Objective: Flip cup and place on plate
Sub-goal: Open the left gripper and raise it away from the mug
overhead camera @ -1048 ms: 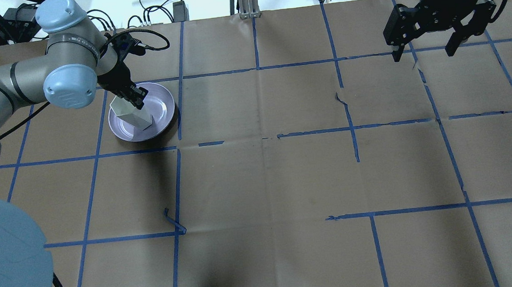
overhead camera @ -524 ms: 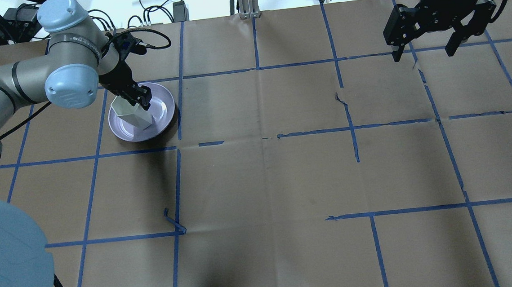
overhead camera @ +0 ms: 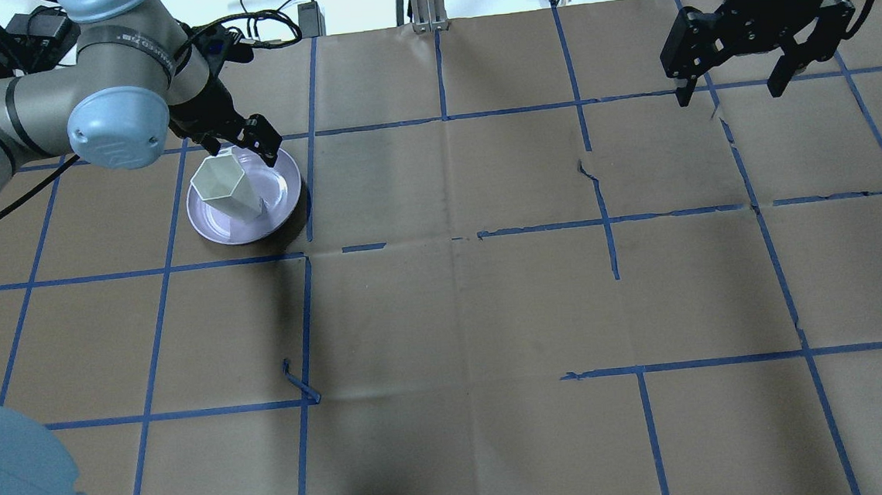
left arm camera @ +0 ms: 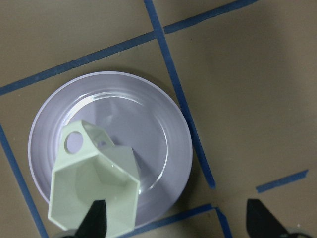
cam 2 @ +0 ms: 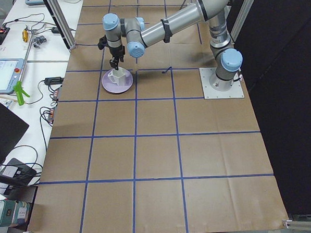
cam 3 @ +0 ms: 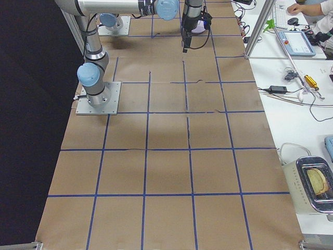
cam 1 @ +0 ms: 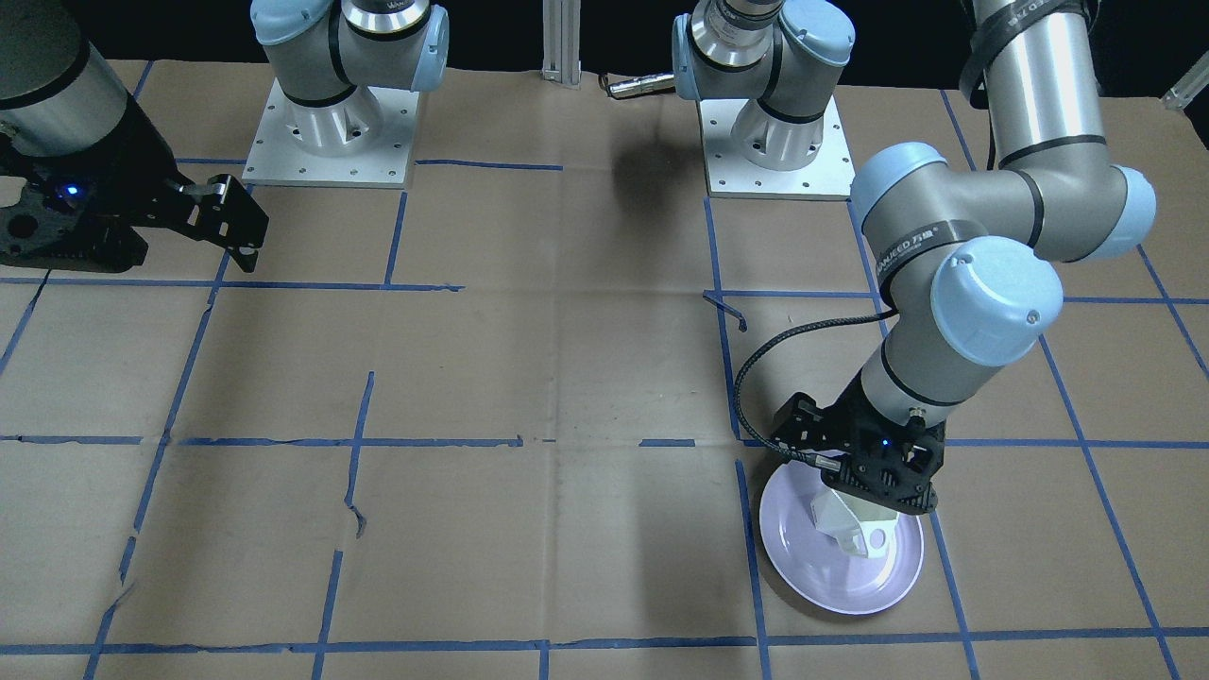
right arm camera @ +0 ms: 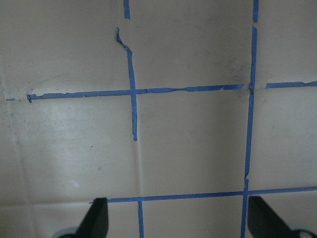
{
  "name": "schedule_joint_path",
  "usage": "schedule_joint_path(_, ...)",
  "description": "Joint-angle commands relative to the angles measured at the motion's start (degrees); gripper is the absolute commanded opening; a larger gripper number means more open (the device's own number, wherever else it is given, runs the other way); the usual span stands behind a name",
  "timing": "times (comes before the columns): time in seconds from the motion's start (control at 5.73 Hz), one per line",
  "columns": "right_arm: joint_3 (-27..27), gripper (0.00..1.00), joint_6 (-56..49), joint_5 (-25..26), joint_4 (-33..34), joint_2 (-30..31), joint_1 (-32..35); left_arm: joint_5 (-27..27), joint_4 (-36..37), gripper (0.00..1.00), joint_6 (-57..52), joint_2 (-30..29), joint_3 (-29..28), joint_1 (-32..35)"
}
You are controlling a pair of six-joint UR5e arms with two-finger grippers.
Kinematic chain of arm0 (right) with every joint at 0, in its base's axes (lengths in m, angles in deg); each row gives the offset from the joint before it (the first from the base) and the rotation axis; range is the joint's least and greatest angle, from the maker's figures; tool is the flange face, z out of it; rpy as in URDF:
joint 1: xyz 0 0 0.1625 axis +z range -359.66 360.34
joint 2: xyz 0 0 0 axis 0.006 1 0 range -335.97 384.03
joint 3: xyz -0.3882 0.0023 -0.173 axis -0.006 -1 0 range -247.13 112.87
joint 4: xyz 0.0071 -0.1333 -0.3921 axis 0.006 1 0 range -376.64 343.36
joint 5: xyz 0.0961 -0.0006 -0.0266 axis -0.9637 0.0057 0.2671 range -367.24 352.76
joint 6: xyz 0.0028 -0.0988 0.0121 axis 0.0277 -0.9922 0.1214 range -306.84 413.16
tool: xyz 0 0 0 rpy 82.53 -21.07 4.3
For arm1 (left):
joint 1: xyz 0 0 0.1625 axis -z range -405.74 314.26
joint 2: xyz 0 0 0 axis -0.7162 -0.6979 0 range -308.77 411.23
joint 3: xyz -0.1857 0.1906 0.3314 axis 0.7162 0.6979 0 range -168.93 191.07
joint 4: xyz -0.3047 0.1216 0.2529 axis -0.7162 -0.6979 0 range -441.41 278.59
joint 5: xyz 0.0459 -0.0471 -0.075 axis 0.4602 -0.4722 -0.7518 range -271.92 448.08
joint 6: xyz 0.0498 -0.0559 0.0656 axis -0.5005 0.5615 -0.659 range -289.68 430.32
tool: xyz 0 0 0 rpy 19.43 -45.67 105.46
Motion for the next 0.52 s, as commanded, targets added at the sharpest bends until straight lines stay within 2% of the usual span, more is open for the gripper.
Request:
schedule_joint_path(0.0,0.00,1.00,0.00,0.00,0.00,0.00,0.00,0.28,-9.18,0.98,7.66,4.19,-3.90,2.88)
schedule_joint_path(0.35,0.00,1.00,0.00,0.00,0.00,0.00,0.00,0.37,-16.56,0.98,12.79,10.59,-4.10,5.80)
